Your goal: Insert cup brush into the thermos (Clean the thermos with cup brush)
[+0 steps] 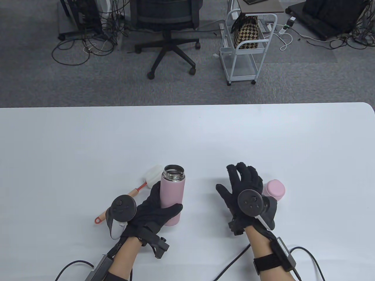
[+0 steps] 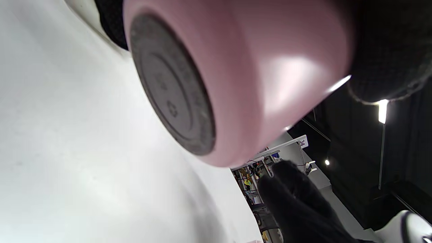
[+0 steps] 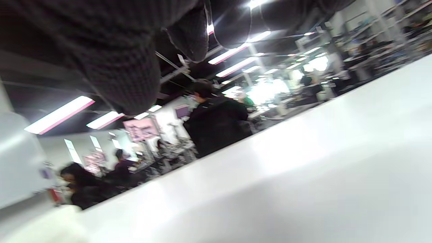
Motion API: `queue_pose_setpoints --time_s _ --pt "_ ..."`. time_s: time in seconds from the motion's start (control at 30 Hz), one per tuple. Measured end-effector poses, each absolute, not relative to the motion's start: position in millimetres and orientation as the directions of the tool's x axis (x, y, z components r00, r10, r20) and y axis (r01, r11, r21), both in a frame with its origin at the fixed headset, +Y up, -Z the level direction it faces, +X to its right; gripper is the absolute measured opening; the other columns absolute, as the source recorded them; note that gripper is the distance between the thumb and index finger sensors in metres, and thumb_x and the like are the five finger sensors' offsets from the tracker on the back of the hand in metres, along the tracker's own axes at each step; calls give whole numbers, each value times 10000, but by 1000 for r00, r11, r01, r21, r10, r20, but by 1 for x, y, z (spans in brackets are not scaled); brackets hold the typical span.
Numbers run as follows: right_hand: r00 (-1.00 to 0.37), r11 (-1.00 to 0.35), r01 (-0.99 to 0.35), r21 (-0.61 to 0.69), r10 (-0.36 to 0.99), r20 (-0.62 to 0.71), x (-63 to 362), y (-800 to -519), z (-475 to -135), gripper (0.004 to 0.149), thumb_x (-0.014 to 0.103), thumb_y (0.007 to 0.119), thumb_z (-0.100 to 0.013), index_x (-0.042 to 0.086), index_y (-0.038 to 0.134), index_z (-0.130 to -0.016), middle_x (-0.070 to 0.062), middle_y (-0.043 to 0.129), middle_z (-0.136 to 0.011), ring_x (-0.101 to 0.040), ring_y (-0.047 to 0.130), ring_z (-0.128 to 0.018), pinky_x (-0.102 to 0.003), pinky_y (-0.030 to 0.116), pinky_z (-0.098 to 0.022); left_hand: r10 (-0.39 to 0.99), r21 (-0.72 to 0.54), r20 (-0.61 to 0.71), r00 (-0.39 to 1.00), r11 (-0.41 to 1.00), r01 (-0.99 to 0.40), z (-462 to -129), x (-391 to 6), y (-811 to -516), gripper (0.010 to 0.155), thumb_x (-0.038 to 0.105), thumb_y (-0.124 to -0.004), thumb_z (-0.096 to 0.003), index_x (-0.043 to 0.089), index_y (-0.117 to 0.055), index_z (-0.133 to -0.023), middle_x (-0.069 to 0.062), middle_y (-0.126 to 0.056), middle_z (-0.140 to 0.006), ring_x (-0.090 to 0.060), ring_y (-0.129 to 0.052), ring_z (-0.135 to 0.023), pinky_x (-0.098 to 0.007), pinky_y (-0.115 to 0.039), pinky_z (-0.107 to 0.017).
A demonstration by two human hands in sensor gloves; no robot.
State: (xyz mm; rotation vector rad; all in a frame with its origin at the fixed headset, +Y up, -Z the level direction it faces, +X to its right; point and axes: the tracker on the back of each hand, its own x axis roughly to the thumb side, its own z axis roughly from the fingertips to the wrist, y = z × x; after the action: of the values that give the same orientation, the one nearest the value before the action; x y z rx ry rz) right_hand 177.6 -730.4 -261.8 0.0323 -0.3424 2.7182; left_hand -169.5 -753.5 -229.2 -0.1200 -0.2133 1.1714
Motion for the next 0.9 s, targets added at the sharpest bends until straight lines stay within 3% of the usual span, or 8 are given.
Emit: queue_pose_setpoints --time_s 0.2,0.3,0.5,0.6,0.7,0.9 --pt "-924 -944 -291 -155 319 -209 220 -741 -273 877 620 894 -518 305 407 -1175 -141 270 -1234 -649 231 -1053 -778 290 -681 911 -213 122 394 412 -886 -232 -176 -753 902 757 -823 -393 321 -396 -1056 -57 -509 -1162 -337 -642 -1033 -513 -630 -704" --pt "-915 -967 -233 -99 253 -314 241 -748 -277 866 632 879 -529 333 390 -1177 -149 257 -1238 -686 253 -1032 -786 317 -674 902 -211 134 411 431 -877 -233 -177 -753 897 751 -821 -399 323 -389 -1059 -57 -496 -1169 -338 -623 -1053 -507 -631 -703" --pt "-865 -951 -308 0 280 -417 266 -767 -282 784 550 859 -574 336 394 -1168 -165 313 -1223 -649 509 -994 -665 582 -682 880 -183 147 452 473 -862 -233 -180 -751 899 748 -821 -397 325 -385 -1059 -65 -481 -1167 -363 -596 -1086 -502 -626 -705" --pt "-860 -946 -322 -37 308 -407 265 -765 -282 713 470 850 -597 306 440 -1158 -193 389 -1196 -564 635 -952 -581 658 -665 855 -161 151 496 516 -841 -233 -181 -748 898 746 -823 -399 328 -385 -1062 -65 -480 -1167 -361 -590 -1082 -504 -621 -704" --pt "-862 -932 -356 -73 358 -359 259 -760 -280 708 487 830 -599 285 443 -1157 -205 416 -1182 -551 659 -936 -567 676 -655 825 -146 162 541 563 -814 -232 -181 -745 897 740 -830 -401 326 -391 -1064 -66 -476 -1174 -364 -582 -1084 -510 -612 -703" --pt "-709 -723 -663 -194 690 -145 232 -741 -274 763 559 781 -592 196 414 -1155 -243 510 -1142 -513 781 -869 -527 759 -596 723 -125 190 664 689 -714 -231 -177 -742 891 726 -850 -402 320 -419 -1067 -52 -479 -1201 -368 -580 -1088 -516 -601 -697"
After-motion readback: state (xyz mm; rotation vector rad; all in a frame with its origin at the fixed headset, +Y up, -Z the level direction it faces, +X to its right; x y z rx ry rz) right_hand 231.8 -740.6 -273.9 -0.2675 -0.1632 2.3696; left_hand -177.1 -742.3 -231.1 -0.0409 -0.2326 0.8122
